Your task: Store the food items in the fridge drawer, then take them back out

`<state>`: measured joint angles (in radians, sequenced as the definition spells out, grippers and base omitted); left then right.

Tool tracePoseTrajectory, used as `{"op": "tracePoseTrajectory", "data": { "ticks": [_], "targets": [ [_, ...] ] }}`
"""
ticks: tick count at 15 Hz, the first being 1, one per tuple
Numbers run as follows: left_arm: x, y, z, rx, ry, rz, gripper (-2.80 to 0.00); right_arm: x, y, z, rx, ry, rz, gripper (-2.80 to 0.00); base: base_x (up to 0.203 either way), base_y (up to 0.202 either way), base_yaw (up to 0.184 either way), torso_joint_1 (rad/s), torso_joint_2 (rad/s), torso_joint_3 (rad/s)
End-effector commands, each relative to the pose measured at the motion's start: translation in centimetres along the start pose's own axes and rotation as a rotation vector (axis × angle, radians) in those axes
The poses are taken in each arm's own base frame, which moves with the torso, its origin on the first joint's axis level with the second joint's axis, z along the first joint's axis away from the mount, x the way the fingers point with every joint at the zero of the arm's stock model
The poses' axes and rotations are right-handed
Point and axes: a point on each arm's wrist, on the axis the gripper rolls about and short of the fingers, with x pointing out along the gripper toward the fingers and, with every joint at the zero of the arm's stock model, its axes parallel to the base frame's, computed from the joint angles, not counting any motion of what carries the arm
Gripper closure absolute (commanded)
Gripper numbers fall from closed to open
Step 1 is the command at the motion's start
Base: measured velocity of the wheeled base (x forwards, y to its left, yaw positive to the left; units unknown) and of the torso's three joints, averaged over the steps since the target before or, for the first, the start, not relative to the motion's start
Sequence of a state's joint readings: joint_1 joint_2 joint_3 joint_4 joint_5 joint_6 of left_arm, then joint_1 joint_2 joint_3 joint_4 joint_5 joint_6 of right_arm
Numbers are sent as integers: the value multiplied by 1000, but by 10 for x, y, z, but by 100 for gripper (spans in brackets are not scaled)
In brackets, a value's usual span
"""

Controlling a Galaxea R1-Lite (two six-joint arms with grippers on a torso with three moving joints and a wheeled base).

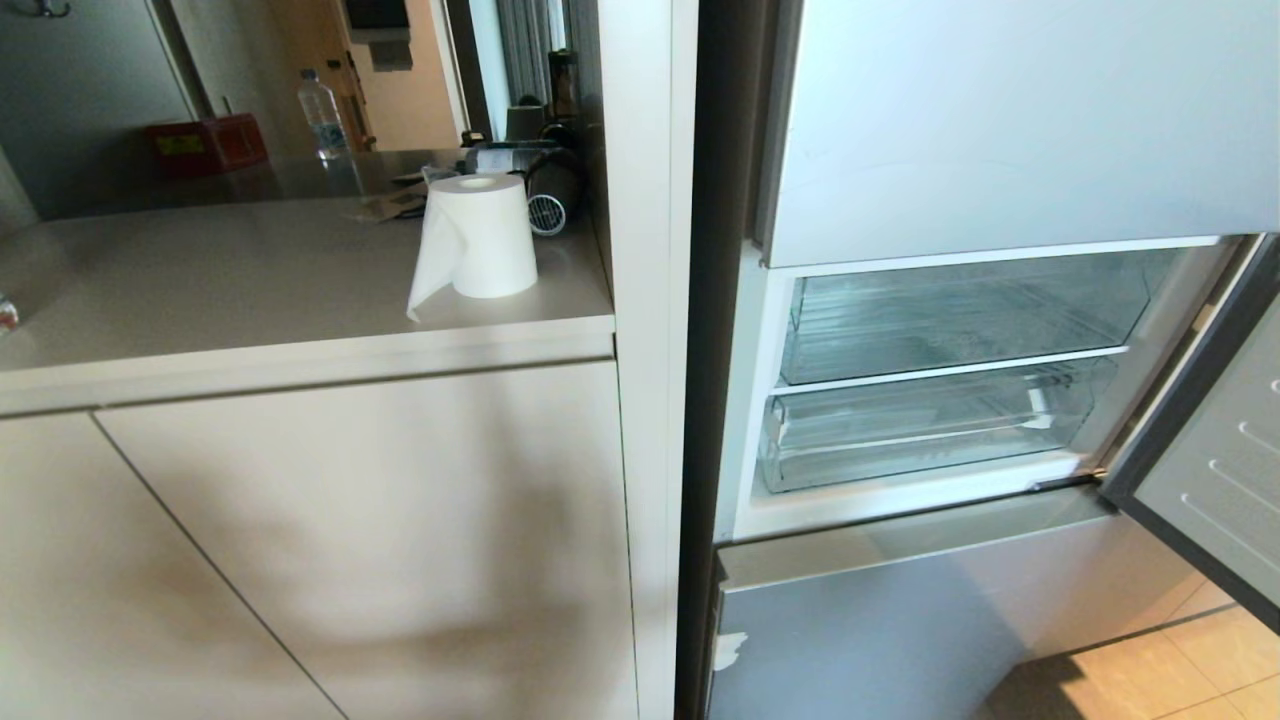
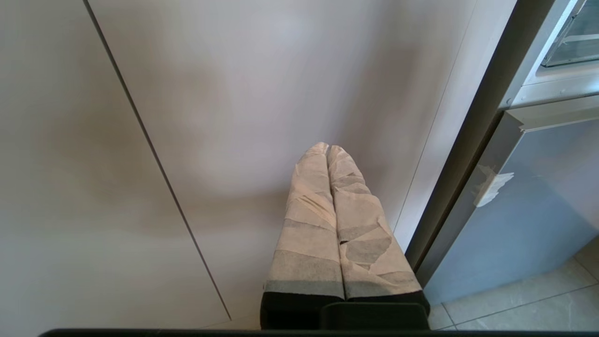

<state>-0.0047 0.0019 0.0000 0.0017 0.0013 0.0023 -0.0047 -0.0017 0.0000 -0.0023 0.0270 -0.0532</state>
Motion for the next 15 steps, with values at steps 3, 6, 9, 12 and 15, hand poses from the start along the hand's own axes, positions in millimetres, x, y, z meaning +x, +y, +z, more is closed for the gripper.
{"op": "tracePoseTrajectory", "data": {
  "ticks": [3,6,9,12,15],
  "targets": [
    [0,0,0,0,1,0,0,0,0,0,-3,2,1,0,0,0,0,0,0,0],
    [0,0,0,-1,1,0,0,0,0,0,-7,1,2,0,-3,1,-119,6,0,4],
    [0,0,0,1,1,0,0,0,0,0,-5,1,2,0,0,7,-176,2,4,1],
    [0,0,0,0,0,0,0,0,0,0,-8,2,4,0,-3,8,-177,2,4,3],
    [0,0,0,1,1,0,0,0,0,0,17,2,-8,0,-1,5,-175,4,4,2]
  ]
}}
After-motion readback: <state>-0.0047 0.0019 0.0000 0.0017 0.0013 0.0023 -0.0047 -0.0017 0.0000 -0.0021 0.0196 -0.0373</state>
